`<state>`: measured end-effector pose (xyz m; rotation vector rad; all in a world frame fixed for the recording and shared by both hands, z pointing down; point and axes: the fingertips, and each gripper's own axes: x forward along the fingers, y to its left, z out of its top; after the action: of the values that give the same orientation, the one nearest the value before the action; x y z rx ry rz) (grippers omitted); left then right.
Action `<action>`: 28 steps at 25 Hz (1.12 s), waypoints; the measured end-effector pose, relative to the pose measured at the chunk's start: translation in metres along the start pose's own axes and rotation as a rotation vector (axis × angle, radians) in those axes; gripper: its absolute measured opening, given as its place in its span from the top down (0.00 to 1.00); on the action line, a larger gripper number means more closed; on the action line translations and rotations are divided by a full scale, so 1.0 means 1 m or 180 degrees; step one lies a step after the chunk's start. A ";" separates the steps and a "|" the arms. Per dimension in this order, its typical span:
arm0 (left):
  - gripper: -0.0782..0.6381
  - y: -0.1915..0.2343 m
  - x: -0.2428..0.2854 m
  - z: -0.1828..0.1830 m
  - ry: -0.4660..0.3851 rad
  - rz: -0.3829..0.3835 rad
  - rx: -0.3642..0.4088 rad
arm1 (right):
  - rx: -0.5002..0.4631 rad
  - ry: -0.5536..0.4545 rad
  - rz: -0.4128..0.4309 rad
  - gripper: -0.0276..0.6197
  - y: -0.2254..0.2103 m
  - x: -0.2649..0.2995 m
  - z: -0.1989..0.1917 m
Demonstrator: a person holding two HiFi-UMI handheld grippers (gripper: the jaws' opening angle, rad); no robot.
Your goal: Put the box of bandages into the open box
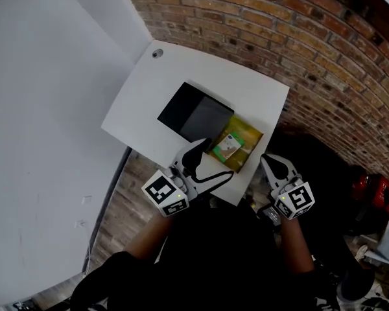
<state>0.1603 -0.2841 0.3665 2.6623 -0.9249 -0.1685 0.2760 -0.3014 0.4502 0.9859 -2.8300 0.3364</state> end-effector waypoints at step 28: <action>0.87 -0.031 -0.135 0.083 -0.0312 -0.1481 0.0397 | -0.0537 -0.0370 -0.0312 0.95 0.151 -0.016 0.067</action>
<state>0.0551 -0.1989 0.2791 2.9676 -0.3334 -0.3584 0.1909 -0.1941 0.3569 1.1364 -2.8404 0.0297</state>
